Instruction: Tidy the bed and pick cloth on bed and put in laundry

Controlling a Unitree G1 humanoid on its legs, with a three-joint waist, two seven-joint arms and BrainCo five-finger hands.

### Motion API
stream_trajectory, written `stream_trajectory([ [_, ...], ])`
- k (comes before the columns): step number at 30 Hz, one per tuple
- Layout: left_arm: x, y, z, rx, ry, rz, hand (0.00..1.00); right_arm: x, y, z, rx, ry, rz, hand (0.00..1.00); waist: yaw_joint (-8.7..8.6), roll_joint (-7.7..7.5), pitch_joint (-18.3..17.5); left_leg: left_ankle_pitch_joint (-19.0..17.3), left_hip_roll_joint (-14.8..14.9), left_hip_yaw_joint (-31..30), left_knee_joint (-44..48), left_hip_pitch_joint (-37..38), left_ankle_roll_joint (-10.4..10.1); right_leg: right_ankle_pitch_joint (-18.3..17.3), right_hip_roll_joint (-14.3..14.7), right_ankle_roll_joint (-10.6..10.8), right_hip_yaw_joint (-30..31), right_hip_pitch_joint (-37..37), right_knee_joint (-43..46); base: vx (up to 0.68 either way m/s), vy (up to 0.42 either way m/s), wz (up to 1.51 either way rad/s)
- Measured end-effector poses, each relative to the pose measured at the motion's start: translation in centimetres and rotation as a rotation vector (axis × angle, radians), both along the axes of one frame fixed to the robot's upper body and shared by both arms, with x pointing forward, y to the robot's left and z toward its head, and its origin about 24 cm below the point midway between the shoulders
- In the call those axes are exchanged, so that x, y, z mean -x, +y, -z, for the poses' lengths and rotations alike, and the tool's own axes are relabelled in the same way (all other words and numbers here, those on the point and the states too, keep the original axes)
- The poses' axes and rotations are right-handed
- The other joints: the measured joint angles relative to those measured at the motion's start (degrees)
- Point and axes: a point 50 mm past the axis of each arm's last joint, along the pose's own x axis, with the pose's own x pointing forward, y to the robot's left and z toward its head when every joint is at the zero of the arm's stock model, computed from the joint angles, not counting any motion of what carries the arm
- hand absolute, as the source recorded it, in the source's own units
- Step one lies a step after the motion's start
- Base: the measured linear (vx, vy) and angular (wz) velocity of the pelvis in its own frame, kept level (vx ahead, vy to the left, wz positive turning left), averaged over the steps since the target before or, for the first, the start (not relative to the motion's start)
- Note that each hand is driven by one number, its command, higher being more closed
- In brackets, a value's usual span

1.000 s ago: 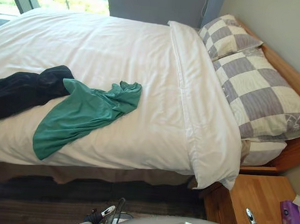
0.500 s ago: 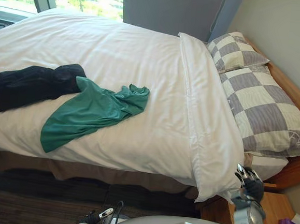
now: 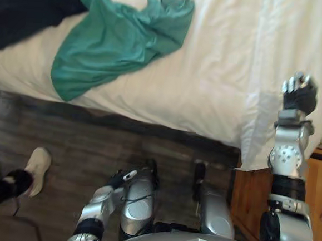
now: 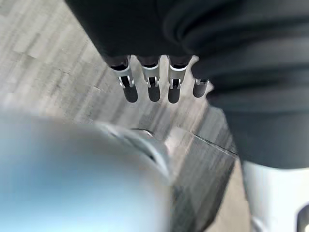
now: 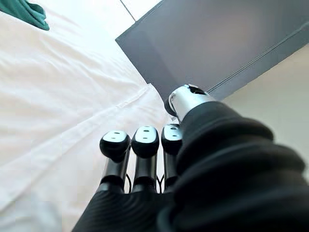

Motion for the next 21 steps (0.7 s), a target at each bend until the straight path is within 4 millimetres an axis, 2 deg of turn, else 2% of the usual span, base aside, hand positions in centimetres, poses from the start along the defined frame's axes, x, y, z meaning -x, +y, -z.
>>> stream_trajectory([
  [1,-0.6,-0.3,-0.3,0.005,-0.023,0.005,0.00,0.2,0.0,-0.8,0.002,-0.030,-0.001,1.00,-0.03,0.12,0.36,0.00,0.01,-0.38,0.64,-0.92,0.01,-0.52,-0.19,-0.15,-0.16,-1.06,1.21,0.04,-0.016,0.25],
  [3,-2.5,-1.4,-1.4,0.017,-0.098,0.007,0.00,0.8,-0.3,-4.1,-0.008,-0.158,0.012,1.00,-0.44,0.38,2.20,-0.01,-0.15,-0.69,3.12,-4.39,0.03,-2.37,-1.12,-0.40,-0.58,-5.59,6.57,0.05,-0.042,0.23],
  [5,-2.8,-1.8,-1.6,0.032,-0.124,0.000,0.00,1.0,-0.5,-5.8,-0.001,-0.205,0.019,1.00,-0.92,0.57,2.35,0.00,-0.78,-0.58,4.26,-6.86,0.05,-3.69,-2.13,-0.41,-0.53,-9.47,10.61,0.04,-0.041,0.18],
  [6,-3.1,-2.0,-1.7,0.046,-0.141,-0.005,0.00,1.0,-0.6,-6.7,0.007,-0.229,0.019,1.00,-1.51,1.15,2.66,0.03,-1.18,-0.54,4.73,-8.11,0.09,-4.28,-2.83,-0.52,-0.54,-11.56,12.84,0.03,-0.040,0.19],
  [8,-3.7,-2.7,-2.1,0.069,-0.173,-0.007,0.00,1.0,-0.8,-7.5,-0.001,-0.254,0.017,1.00,-1.61,2.08,3.15,0.03,-1.31,-0.27,5.32,-9.51,0.10,-4.34,-3.12,-0.53,-0.06,-14.36,15.43,0.01,-0.028,0.00],
  [12,-4.0,-2.8,-2.4,0.089,-0.212,-0.048,0.00,0.6,-1.5,-7.3,-0.086,-0.267,0.029,1.00,-2.89,2.50,3.29,0.62,-1.62,1.13,5.02,-11.96,0.95,-4.60,-3.98,-0.98,0.57,-19.06,18.13,0.00,-0.031,-0.07],
  [13,-4.3,-3.1,-2.5,0.094,-0.222,-0.052,0.00,0.7,-2.7,-6.6,-0.155,-0.268,0.062,1.00,-3.20,3.19,3.63,0.75,-1.67,1.36,4.63,-12.29,1.13,-4.66,-4.03,-1.07,0.78,-19.80,18.18,0.00,-0.032,-0.05],
  [15,-4.6,-3.4,-2.4,0.110,-0.225,-0.068,0.00,1.0,-4.1,-5.7,-0.243,-0.289,0.105,1.00,-3.40,3.44,3.59,0.99,-1.81,2.78,3.50,-12.35,1.09,-4.66,-4.05,-1.08,1.59,-21.11,18.26,-0.01,-0.018,-0.16],
  [16,-4.7,-3.4,-2.3,0.120,-0.228,-0.082,0.00,1.2,-4.7,-5.4,-0.274,-0.316,0.117,1.00,-4.02,3.48,3.60,1.20,-1.99,3.44,2.84,-12.46,1.09,-4.66,-4.06,-1.08,2.19,-21.84,18.11,-0.01,-0.006,-0.18],
  [19,-4.8,-3.4,-2.3,0.128,-0.241,-0.098,0.00,1.4,-5.2,-5.0,-0.318,-0.380,0.112,1.00,-5.05,3.56,3.56,1.51,-2.00,4.53,2.56,-12.81,1.00,-4.65,-4.05,-1.07,2.81,-22.52,17.38,-0.03,0.012,-0.14],
  [21,-5.5,-4.4,-2.7,0.171,-0.265,-0.108,0.00,1.6,-5.4,-3.9,-0.346,-0.418,0.117,1.00,-5.44,3.59,3.53,1.90,-2.00,5.52,1.31,-12.74,0.85,-4.64,-3.93,-1.08,3.23,-22.37,15.54,-0.05,0.033,-0.05],
])
